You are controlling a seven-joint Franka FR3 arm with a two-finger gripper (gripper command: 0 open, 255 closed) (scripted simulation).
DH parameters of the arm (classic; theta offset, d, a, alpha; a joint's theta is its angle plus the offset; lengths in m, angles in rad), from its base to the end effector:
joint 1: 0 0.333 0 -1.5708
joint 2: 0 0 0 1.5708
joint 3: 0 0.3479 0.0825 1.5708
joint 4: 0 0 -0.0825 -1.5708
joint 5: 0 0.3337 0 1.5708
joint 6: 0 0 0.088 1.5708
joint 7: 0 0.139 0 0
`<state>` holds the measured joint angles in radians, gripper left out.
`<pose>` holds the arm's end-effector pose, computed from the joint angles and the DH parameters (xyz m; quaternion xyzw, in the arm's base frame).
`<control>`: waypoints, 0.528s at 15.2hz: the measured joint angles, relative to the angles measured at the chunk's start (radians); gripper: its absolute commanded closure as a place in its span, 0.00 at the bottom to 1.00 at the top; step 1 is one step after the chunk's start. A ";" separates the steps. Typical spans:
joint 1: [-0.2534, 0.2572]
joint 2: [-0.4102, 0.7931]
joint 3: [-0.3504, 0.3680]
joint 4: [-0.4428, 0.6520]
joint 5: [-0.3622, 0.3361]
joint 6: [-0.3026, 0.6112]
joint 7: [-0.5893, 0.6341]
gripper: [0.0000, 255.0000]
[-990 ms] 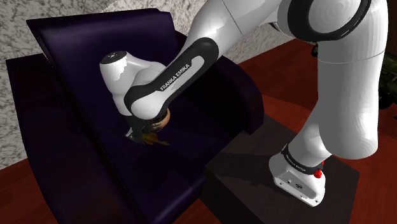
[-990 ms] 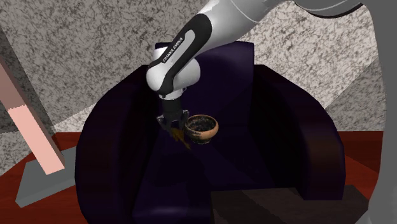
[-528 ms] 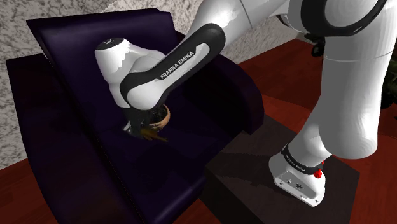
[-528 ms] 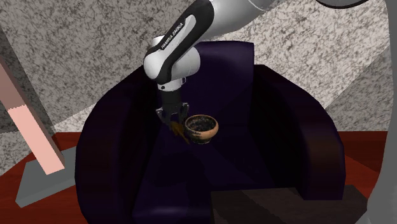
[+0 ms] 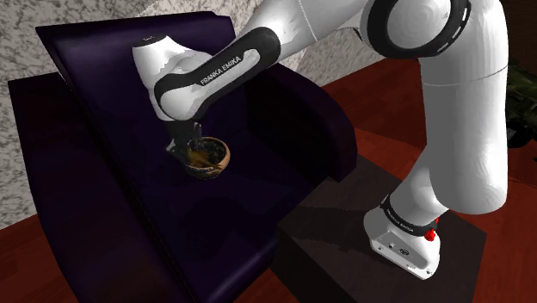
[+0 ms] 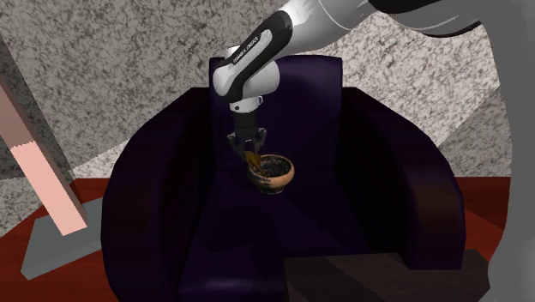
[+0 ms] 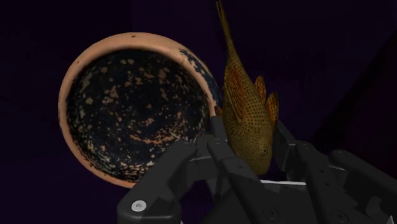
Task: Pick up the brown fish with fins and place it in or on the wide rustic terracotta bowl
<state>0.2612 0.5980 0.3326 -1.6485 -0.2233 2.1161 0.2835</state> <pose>0.5605 0.3242 0.2963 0.9800 0.1938 -0.0420 0.0184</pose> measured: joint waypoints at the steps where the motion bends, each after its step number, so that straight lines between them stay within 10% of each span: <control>1: -0.007 0.022 -0.007 0.040 -0.002 -0.018 -0.018 1.00; 8: -0.048 0.193 -0.047 0.326 -0.016 -0.127 -0.139 1.00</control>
<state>0.2136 0.7905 0.2851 -1.3230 -0.2391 1.9896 0.1449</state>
